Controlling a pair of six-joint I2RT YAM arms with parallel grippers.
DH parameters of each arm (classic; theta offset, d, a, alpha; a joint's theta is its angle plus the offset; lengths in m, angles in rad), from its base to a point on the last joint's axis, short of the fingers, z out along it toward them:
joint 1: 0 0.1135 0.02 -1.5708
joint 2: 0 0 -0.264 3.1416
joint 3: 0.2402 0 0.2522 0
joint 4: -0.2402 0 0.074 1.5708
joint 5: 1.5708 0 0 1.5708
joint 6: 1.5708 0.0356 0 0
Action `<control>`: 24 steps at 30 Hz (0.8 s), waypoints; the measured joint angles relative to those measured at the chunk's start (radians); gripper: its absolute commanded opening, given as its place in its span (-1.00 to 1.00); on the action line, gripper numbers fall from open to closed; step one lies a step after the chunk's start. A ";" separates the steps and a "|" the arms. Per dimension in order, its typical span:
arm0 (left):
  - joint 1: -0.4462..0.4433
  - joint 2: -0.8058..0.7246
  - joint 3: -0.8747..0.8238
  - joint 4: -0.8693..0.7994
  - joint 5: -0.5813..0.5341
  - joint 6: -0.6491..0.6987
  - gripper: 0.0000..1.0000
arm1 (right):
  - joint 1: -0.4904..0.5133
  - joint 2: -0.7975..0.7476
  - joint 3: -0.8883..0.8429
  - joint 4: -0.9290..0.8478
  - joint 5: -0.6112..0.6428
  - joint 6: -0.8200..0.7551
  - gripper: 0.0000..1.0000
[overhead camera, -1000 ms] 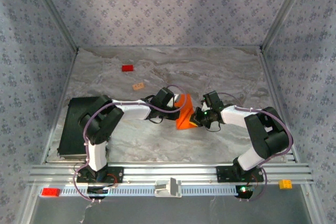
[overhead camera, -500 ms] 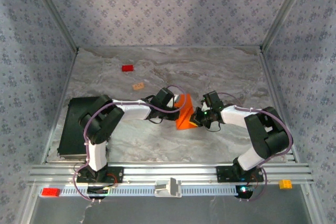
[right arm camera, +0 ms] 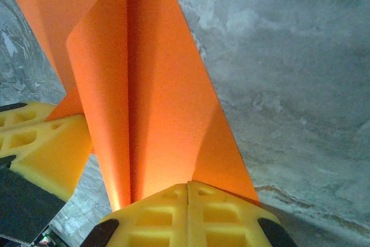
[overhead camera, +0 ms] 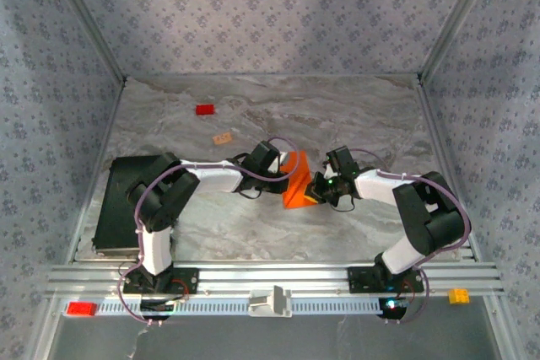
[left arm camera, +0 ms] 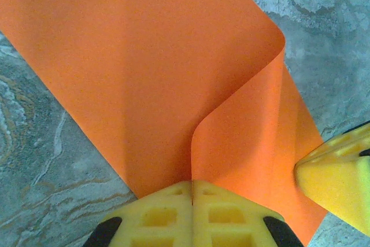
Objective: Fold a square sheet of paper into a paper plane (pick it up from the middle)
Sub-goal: Fold the triangle a second time at the center of the table.
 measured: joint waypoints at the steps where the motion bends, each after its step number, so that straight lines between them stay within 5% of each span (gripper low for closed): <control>1: 0.000 0.000 0.000 0.001 0.002 0.000 -1.00 | 0.000 0.000 0.000 0.000 0.000 0.000 -0.90; 24: 0.008 0.002 0.010 -0.002 0.018 0.000 -1.00 | 0.000 0.000 0.000 -0.001 0.000 0.000 -0.90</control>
